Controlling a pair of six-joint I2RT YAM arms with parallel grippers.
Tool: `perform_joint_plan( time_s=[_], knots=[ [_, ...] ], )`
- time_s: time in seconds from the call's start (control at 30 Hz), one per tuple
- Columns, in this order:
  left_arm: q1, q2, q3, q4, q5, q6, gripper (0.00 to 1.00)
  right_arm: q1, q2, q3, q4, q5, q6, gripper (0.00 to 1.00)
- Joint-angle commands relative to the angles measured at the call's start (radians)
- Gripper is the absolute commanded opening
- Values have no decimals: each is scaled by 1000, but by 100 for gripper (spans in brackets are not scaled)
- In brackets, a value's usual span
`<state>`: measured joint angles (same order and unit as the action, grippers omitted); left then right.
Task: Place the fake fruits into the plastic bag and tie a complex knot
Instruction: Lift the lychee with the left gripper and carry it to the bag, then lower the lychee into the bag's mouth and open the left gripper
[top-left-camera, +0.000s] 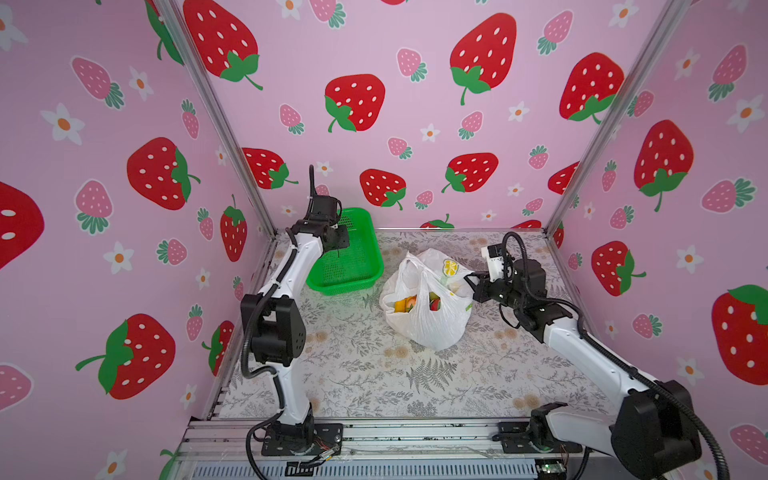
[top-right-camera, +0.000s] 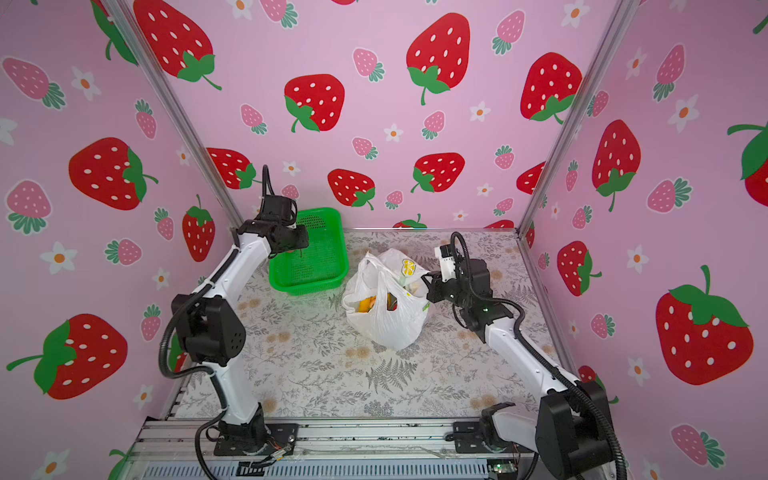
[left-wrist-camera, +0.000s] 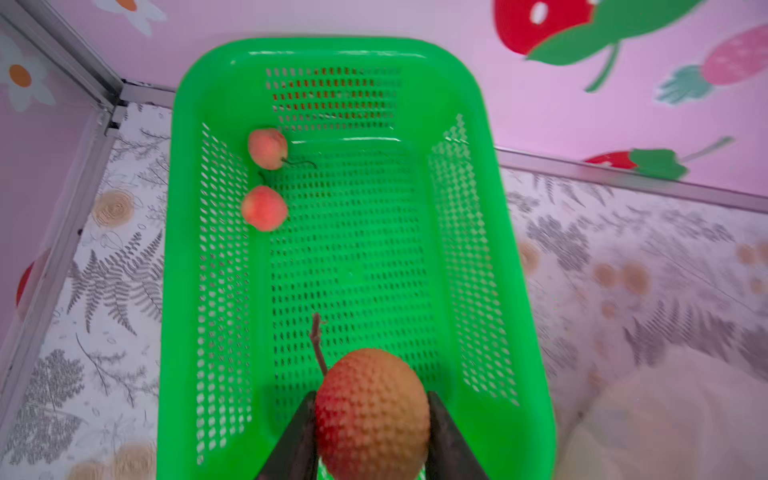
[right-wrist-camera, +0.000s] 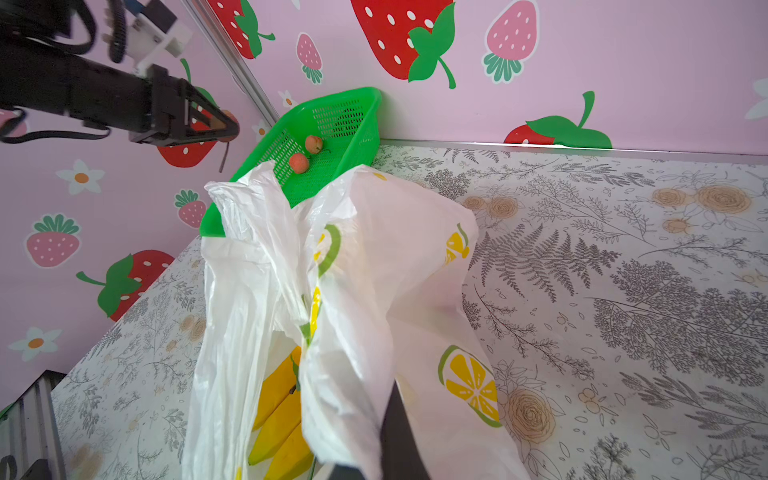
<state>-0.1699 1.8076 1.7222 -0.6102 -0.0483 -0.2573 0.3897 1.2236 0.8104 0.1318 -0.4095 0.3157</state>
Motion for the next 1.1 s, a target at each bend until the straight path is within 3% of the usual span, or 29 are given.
perform_joint_plan(
  time_s=[0.0,0.13,0.27,0.47,0.67,1.07],
  knots=[
    [-67,-166,-203,147,64,-75,33,0,-14,12,-4,-9,-17,3],
    [-181,-365,-422,240,106,-141,33,0,-8,9,3,-20,-11,3],
    [-322,-530,-601,281,79,-189,33,0,-10,9,4,-20,-9,3],
    [-488,-663,-777,320,59,-215,33,0,-16,8,2,-9,-12,3],
    [-523,-613,-815,389,74,-207,33,0,-2,9,2,-15,-12,3],
    [-504,-354,-654,368,25,-156,33,-1,9,9,2,-13,-13,3]
  ],
)
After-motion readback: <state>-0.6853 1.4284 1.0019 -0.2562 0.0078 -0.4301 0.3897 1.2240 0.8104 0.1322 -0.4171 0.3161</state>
